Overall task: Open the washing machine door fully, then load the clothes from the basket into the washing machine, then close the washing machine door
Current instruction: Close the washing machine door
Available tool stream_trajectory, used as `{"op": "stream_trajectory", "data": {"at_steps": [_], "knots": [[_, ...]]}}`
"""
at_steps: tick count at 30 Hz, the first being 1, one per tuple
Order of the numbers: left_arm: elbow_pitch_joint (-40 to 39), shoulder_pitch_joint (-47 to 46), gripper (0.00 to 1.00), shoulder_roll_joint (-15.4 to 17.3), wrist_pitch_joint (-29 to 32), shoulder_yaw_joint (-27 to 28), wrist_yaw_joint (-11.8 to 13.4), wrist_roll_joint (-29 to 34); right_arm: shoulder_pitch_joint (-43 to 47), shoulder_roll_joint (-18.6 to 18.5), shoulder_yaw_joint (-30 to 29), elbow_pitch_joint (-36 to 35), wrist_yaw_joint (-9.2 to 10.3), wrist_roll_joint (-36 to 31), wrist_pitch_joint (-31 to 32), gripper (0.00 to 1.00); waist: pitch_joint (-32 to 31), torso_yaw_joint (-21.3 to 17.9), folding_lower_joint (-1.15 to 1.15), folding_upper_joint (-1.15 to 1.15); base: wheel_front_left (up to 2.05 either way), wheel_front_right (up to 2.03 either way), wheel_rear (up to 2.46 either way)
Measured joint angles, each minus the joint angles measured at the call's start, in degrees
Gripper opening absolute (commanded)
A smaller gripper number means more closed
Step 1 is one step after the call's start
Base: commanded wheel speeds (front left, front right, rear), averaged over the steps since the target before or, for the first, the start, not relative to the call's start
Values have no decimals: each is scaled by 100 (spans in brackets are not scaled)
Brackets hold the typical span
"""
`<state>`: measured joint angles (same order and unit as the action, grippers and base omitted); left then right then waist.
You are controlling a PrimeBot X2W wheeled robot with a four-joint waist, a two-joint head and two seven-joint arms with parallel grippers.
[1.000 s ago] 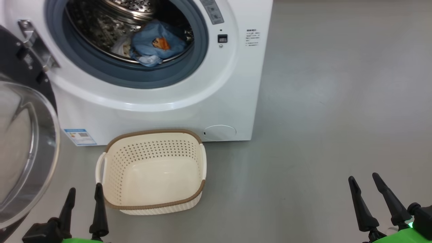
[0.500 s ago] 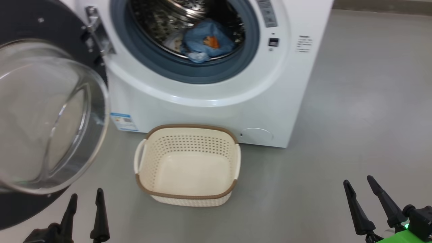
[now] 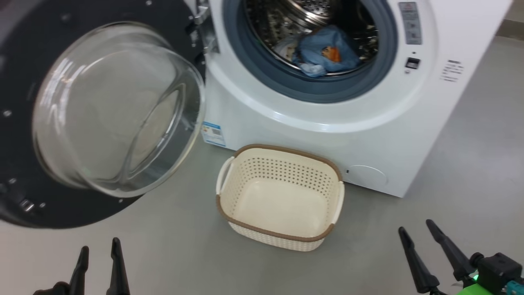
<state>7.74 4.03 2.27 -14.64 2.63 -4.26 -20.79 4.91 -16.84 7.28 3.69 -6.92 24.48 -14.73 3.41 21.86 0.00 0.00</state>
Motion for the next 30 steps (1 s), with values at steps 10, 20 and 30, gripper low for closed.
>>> {"op": "stream_trajectory", "data": {"at_steps": [10,20,30], "knots": [[-241,160,100,-1,0,12,231,-192,-356,-158,584,146,0,58,0,100,11,558,0,0,0,0,0],[-620,414,100,-1,0,83,472,-379,-661,-281,954,267,0,136,0,100,69,753,0,0,0,0,0],[-894,524,100,-1,0,100,637,-485,-971,-381,1180,378,0,243,0,100,139,802,0,0,0,0,0]]}}
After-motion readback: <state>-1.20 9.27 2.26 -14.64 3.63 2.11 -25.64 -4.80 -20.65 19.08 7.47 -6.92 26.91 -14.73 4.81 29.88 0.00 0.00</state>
